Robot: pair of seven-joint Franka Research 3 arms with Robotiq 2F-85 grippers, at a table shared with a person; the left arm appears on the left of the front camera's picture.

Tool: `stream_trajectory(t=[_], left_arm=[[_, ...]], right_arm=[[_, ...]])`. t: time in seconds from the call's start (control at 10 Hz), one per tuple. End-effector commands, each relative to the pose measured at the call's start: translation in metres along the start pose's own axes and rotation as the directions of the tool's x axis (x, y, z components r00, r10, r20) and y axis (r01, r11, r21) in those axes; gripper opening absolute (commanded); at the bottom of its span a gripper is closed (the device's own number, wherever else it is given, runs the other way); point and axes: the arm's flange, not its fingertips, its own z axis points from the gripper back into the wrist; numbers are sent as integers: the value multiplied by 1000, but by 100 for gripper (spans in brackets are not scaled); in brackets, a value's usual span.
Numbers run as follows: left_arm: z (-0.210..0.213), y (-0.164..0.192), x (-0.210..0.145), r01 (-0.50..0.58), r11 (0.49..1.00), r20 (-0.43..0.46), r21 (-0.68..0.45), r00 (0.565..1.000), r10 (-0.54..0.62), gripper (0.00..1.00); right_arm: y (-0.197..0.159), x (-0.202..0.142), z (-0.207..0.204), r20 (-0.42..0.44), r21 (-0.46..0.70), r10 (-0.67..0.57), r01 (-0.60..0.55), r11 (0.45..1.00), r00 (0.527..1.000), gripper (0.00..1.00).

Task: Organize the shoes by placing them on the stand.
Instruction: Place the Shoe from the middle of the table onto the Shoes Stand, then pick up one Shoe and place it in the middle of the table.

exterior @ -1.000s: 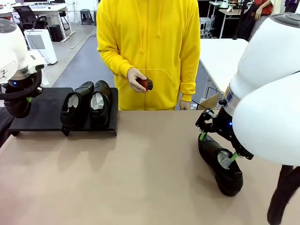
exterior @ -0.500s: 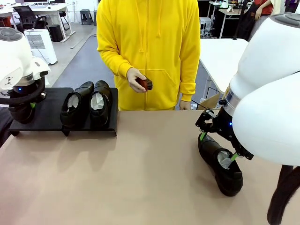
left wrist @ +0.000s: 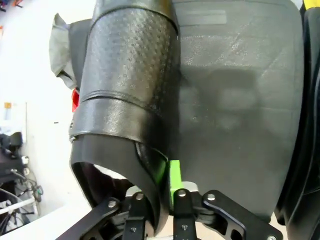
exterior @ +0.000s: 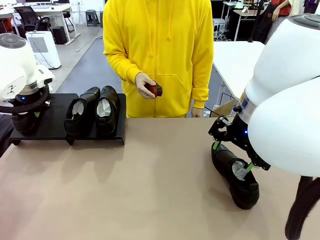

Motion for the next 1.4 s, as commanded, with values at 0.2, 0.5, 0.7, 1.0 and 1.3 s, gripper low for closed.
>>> stream_trajectory(t=[0.2,0.5,0.7,1.0,1.3], left_arm=[[10,8,-1,-80,996,38,39,996,79,77],[39,18,-7,-146,989,81,-20,986,147,77],[32,19,6,-104,995,56,-1,993,104,77],[32,19,6,-104,995,56,-1,993,104,77],[28,18,3,-116,993,42,-12,992,117,77]], right_arm=[[3,2,1,-12,11,18,-18,1000,1000,100],[3,2,1,-12,11,18,-18,1000,1000,100],[3,2,1,-12,11,18,-18,1000,1000,100],[3,2,1,-12,11,18,-18,1000,1000,100],[3,2,1,-12,11,18,-18,1000,1000,100]])
